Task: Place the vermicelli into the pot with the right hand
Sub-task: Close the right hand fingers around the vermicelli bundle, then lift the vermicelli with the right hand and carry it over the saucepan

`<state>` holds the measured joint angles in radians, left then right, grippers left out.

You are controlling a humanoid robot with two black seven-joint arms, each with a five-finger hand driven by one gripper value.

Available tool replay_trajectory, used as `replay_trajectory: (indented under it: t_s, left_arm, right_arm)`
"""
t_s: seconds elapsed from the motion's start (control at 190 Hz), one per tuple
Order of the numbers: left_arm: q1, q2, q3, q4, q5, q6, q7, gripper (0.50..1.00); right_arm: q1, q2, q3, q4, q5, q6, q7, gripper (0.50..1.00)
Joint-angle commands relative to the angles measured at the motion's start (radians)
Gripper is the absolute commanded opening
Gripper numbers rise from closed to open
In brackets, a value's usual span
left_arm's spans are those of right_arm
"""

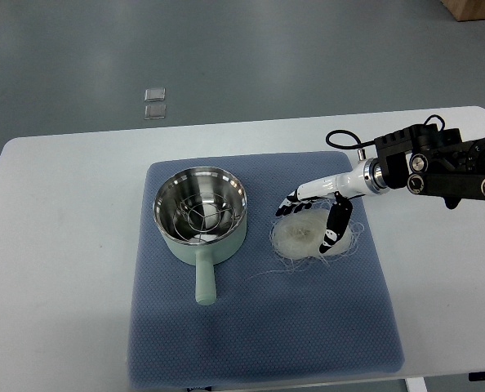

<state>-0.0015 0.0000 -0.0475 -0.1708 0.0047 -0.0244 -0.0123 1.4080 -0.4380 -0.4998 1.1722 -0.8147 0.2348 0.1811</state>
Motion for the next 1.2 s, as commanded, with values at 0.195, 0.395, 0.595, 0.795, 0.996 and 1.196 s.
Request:
replay_trajectory:
  t_s: [0.195, 0.395, 0.595, 0.795, 0.996, 1.196]
  left_arm:
    - [0.0, 0.0, 0.0, 0.001, 0.0, 0.0, 0.0, 1.0]
    - [0.0, 0.0, 0.0, 0.001, 0.0, 0.0, 0.0, 1.0]
    - [0.0, 0.0, 0.0, 0.002, 0.0, 0.0, 0.0, 1.0]
    - [0.0, 0.0, 0.001, 0.002, 0.0, 0.0, 0.0, 1.0]
    - [0.0, 0.0, 0.001, 0.002, 0.0, 0.0, 0.0, 1.0]
    - [0.0, 0.0, 0.001, 0.001, 0.0, 0.0, 0.0, 1.0]
  right_arm:
    - [-0.049, -0.001, 0.007, -0.009, -0.032, -0.049, 0.011, 0.85]
    - [-0.053, -0.001, 0.007, -0.009, -0.043, -0.091, 0.011, 0.5]
    - [-0.038, -0.019, 0.01, 0.0, -0.038, -0.114, 0.011, 0.5]
    - [0.222, -0.188, 0.133, 0.162, 0.046, -0.055, 0.034, 0.5]
    - [0.551, -0.265, 0.129, 0.218, 0.169, 0.103, 0.034, 0.5]
    - [0.623, -0.199, 0.113, 0.208, 0.21, 0.11, 0.034, 0.5]
